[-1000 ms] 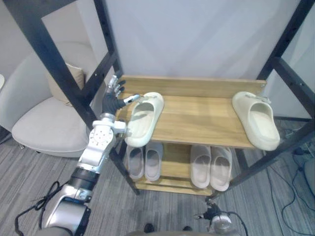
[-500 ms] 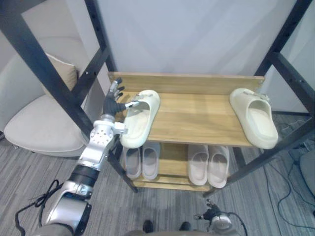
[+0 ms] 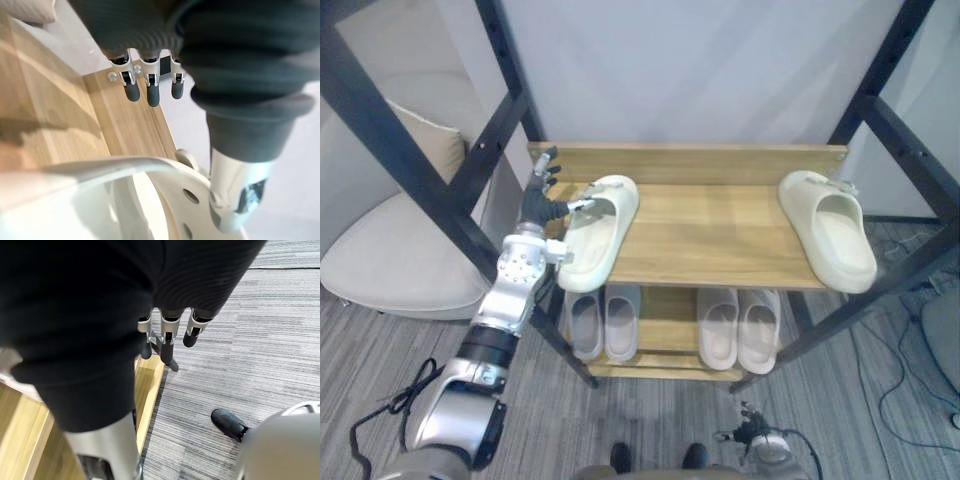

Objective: Organize the slippers on the shoe rack

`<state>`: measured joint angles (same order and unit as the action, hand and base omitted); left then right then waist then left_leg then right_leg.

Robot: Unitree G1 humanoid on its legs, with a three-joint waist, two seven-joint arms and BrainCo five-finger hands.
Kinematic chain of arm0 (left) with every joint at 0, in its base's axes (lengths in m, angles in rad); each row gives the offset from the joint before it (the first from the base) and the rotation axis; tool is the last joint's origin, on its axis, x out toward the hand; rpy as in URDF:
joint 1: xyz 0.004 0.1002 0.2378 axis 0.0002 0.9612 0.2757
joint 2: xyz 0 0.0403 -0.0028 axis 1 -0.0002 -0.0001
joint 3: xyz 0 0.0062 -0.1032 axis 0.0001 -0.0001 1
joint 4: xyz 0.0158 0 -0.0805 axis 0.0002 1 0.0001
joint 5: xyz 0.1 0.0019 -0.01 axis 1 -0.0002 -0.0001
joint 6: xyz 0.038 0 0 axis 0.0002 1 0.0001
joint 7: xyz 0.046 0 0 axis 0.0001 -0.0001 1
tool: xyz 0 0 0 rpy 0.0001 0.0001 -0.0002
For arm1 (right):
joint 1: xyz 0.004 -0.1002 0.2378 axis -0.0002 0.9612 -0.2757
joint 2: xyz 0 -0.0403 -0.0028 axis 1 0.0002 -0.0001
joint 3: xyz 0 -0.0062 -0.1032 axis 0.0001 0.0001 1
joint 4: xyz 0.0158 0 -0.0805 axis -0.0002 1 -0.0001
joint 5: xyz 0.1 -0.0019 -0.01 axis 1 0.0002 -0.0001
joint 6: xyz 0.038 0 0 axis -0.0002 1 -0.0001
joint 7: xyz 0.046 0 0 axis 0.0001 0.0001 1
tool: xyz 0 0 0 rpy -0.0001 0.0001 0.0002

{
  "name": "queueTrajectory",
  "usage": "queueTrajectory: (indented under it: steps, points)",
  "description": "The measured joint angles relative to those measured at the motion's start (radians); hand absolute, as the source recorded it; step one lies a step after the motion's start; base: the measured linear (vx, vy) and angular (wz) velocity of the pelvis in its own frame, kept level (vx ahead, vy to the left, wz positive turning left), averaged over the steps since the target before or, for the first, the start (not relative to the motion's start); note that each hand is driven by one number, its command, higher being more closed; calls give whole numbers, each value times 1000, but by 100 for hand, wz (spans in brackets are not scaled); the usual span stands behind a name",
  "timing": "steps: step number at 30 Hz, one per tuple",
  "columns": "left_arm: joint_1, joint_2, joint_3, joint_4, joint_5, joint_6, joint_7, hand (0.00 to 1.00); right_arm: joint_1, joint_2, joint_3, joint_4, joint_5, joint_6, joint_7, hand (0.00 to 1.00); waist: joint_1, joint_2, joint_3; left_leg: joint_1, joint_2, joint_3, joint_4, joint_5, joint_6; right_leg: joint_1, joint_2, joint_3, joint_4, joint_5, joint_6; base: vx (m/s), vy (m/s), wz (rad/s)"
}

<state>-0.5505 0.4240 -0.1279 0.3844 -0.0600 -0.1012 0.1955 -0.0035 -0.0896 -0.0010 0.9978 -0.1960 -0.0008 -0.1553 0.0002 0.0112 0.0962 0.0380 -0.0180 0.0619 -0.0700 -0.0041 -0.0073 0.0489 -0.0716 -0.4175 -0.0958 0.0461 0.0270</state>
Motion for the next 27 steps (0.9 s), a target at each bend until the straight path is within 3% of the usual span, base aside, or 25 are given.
queueTrajectory:
  steps: [9,27]
  points:
    - [15,2,21,-39,131,0,41,0,1,4,-16,0,0,-6,-2,0,2,6,5,0,7,10,-16,5,-6,-12,7,11,2,1,-2,7,7,-4]
    - [23,-6,11,-59,344,27,52,0,3,4,-26,-3,-2,-8,-3,0,-9,4,6,28,6,15,-21,4,-7,5,7,17,-1,2,-2,7,8,0]
